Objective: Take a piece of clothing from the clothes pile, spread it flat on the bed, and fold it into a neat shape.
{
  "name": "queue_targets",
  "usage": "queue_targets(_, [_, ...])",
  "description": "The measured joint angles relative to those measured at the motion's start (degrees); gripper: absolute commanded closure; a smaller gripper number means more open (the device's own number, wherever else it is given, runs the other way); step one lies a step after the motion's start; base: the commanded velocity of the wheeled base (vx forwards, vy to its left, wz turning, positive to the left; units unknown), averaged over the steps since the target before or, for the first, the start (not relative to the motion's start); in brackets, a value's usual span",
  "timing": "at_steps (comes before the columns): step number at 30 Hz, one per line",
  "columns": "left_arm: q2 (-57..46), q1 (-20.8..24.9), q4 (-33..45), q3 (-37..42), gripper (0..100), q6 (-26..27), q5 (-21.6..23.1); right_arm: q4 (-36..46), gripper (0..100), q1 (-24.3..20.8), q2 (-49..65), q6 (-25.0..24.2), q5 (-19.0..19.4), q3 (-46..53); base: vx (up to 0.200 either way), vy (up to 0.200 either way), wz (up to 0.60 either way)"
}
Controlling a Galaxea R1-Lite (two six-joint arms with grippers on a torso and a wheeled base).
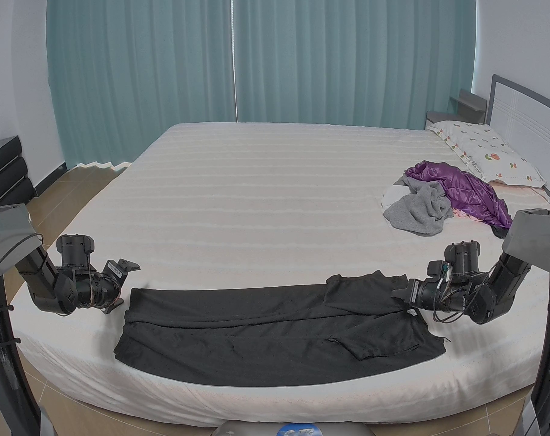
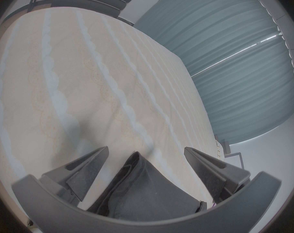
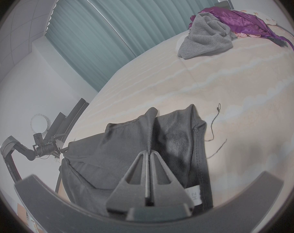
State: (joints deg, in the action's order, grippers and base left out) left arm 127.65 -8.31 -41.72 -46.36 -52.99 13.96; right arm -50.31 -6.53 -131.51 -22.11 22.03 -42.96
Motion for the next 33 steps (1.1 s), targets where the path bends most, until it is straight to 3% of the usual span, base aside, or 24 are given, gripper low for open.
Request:
queue_targets(13, [-4.17, 1.68, 0.45, 5.52, 0, 4.83, -0.24, -1.96, 100, 0.0, 2.0, 1.05, -0.06, 4.79, 0.0, 0.0, 0.0])
queue_targets(14, [-4.44, 1.93, 0.69, 5.88, 0, 5.38, -0.26, -2.11, 0, 0.0, 2.18, 1.04, -0.06, 5.07, 0.0, 0.0, 0.0])
queue_targets(22, [-5.85, 3.77, 4.63, 7.36, 0, 8.55, -6.55, -2.07, 0, -0.13, 3.07, -0.02, -0.52, 6.03, 0.0, 0.0, 0.0])
queue_targets(26, [-6.45, 4.68, 5.1, 8.36, 0, 9.53, -7.78, -1.89, 0, -0.29, 4.5, -3.94, -1.34, 6.8, 0.0, 0.0, 0.0])
queue_targets(33, [-8.0, 6.21, 6.28, 9.87, 0, 9.73, -7.95, -1.85, 0, -1.07, 7.59, -9.28, -6.7, 9.72, 0.0, 0.0, 0.0])
